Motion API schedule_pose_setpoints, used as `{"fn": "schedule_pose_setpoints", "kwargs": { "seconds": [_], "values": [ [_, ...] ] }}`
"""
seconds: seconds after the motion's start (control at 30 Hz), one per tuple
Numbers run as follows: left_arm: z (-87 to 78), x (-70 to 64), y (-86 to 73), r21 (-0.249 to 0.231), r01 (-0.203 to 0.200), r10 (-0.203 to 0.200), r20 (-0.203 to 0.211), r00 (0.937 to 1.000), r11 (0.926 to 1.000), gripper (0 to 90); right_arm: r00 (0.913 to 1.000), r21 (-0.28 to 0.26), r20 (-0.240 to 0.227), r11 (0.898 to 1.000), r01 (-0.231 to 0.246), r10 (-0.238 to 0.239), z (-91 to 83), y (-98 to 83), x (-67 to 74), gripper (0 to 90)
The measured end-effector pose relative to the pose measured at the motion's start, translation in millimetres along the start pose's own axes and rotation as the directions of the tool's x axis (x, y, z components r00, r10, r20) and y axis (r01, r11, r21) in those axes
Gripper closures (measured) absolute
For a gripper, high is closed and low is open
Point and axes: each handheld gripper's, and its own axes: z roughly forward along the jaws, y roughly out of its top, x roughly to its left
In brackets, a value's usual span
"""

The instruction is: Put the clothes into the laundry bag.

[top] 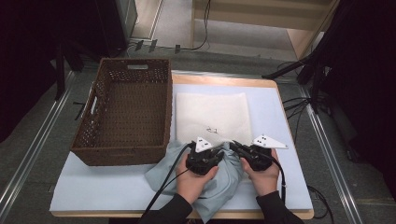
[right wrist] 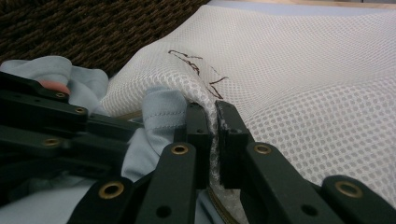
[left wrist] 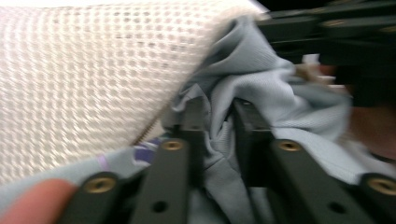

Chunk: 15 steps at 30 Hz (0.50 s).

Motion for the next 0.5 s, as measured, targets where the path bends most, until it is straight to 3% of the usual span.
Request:
{"fn": "schedule_pose_setpoints", "kwargs": {
  "seconds": [0.07, 0.17, 0.27, 0.33, 0.37, 0.4, 0.47, 0.5],
  "values": [
    [-11.4, 0.3, 1.7, -0.01, -0.002, 0.002, 0.035, 0.9994, 0.9999, 61.3, 1.0, 0.002, 0.0, 1.0, -0.003, 0.003, 0.2, -0.2, -0.7, 86.3],
    [-26.0, -4.5, 2.7, -0.014, -0.037, 0.038, 0.094, 0.9949, 0.9992, 48.8, 1.0, 0.001, 0.001, 1.0, -0.004, 0.004, 0.7, -0.2, -1.1, 86.3],
    [-31.4, -13.8, -1.4, 0.003, -0.061, 0.06, 0.186, 0.9807, 0.9981, 39.4, 1.0, 0.001, 0.003, 1.0, -0.004, 0.004, 1.0, 0.0, -0.6, 86.4],
    [-29.7, -18.0, -3.7, 0.023, -0.079, 0.073, 0.19, 0.9791, 0.9966, 36.2, 1.0, 0.003, 0.005, 1.0, -0.004, 0.004, 1.1, 0.0, -0.5, 86.3],
    [-20.3, -25.1, -9.4, 0.075, -0.118, 0.104, 0.171, 0.9799, 0.9902, 30.6, 1.0, 0.003, 0.006, 1.0, -0.005, 0.005, 1.3, -0.1, -0.2, 86.4],
    [-13.8, -26.4, -12.7, 0.106, -0.128, 0.109, 0.165, 0.9802, 0.9861, 29.0, 1.0, 0.003, 0.006, 1.0, -0.006, 0.006, 1.3, -0.2, -0.1, 86.3],
    [0.0, -25.9, -19.0, 0.18, -0.131, 0.11, 0.123, 0.9863, 0.9748, 31.6, 1.0, 0.002, 0.005, 1.0, -0.007, 0.007, 0.8, 0.0, 0.6, 86.3],
    [4.4, -24.8, -21.0, 0.192, -0.135, 0.118, 0.097, 0.9882, 0.9721, 37.9, 1.0, -0.001, 0.003, 1.0, -0.006, 0.006, 0.4, 0.2, 0.8, 86.3]
  ]
}}
